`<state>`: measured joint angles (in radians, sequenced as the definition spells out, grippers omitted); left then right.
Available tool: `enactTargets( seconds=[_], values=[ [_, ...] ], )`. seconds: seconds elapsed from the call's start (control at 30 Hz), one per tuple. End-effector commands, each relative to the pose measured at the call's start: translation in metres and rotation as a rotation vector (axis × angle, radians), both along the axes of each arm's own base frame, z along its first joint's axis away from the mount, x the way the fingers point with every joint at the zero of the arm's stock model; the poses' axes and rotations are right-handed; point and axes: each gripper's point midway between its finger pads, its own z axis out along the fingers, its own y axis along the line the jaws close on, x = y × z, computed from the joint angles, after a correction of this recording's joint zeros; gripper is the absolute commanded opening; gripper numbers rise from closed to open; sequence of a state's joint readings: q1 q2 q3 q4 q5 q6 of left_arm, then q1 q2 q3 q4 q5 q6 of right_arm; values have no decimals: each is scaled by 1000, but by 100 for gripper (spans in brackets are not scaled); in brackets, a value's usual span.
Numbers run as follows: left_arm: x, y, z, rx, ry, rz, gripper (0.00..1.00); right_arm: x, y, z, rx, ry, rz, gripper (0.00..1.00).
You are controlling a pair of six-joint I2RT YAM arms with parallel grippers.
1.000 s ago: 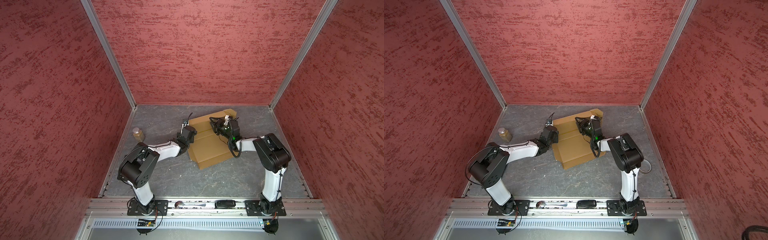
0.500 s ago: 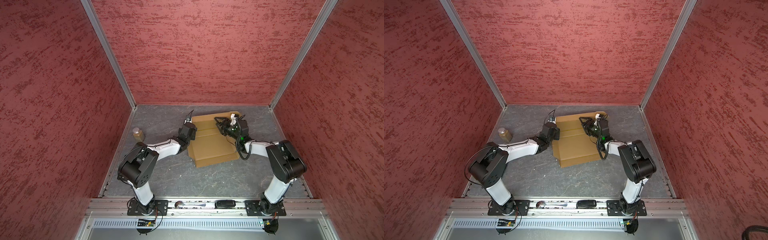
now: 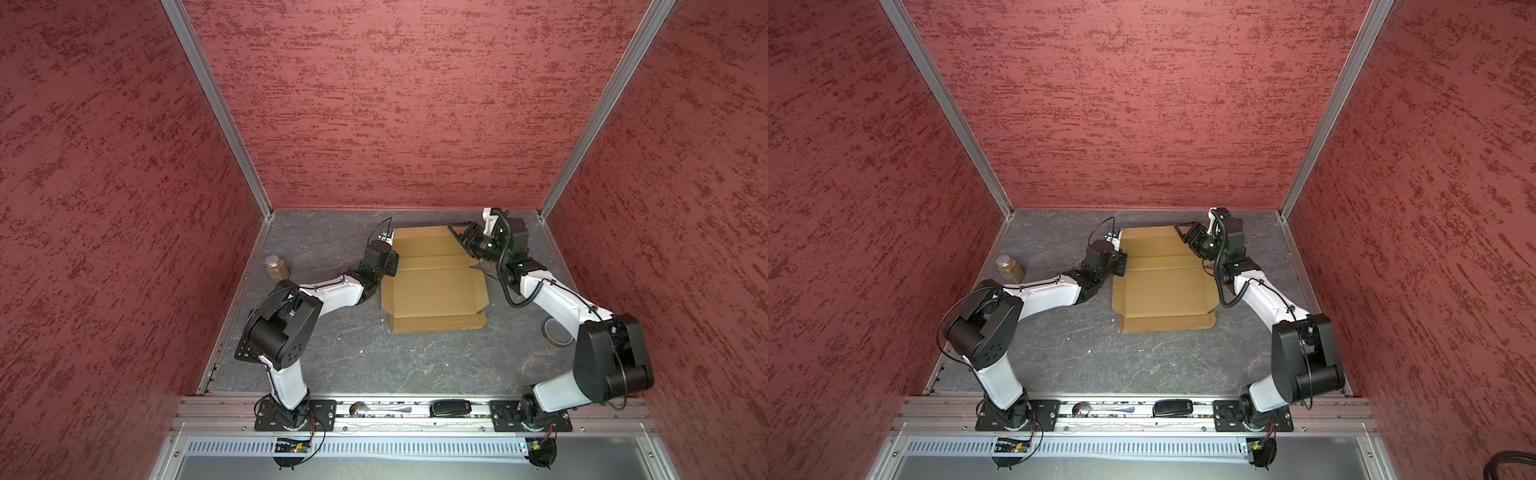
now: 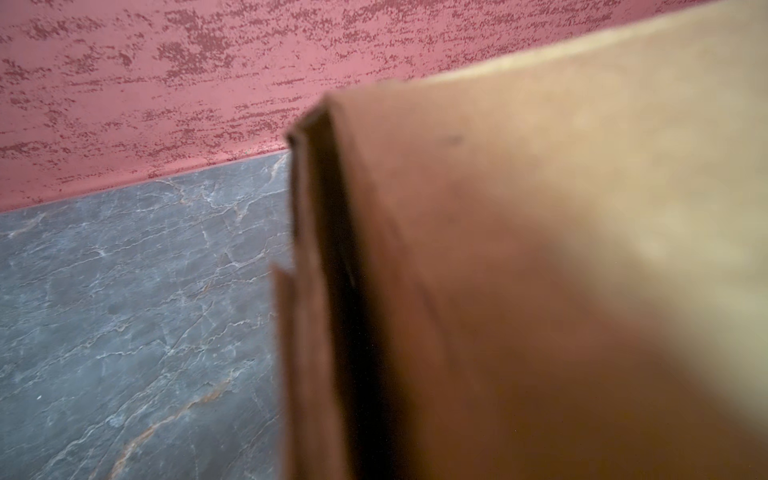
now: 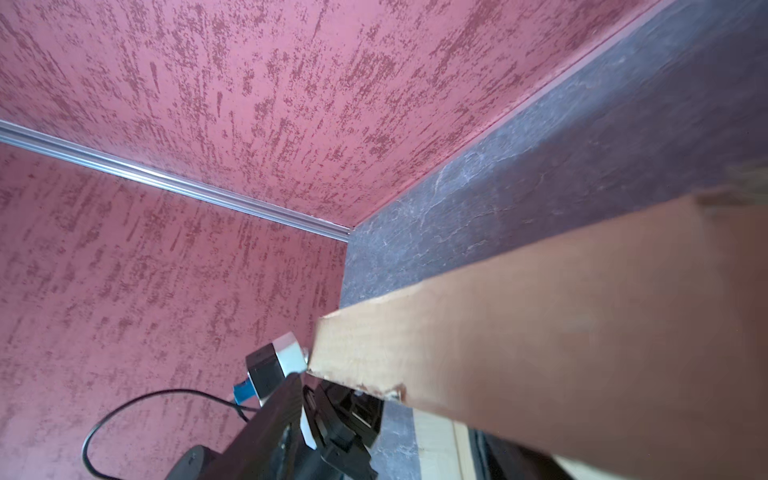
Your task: Fold the paper box
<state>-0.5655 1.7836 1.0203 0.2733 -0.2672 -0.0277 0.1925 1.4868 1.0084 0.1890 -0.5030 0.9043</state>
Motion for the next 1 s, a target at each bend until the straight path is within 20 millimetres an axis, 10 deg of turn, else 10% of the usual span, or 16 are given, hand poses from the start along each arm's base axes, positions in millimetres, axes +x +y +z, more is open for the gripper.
enactTargets(
  seconds=[0.0,0.47,0.97],
  values=[
    [7,3,-8,23,9,10,4,-10,0,10,-43,-20,61,63],
    [22,16,-19,-4,39,80,3,-32,2,-11,-91,-6,112,62],
    [29,13,-30,-7,56,104,5,41,57,3,-82,-159,195,21]
  ],
)
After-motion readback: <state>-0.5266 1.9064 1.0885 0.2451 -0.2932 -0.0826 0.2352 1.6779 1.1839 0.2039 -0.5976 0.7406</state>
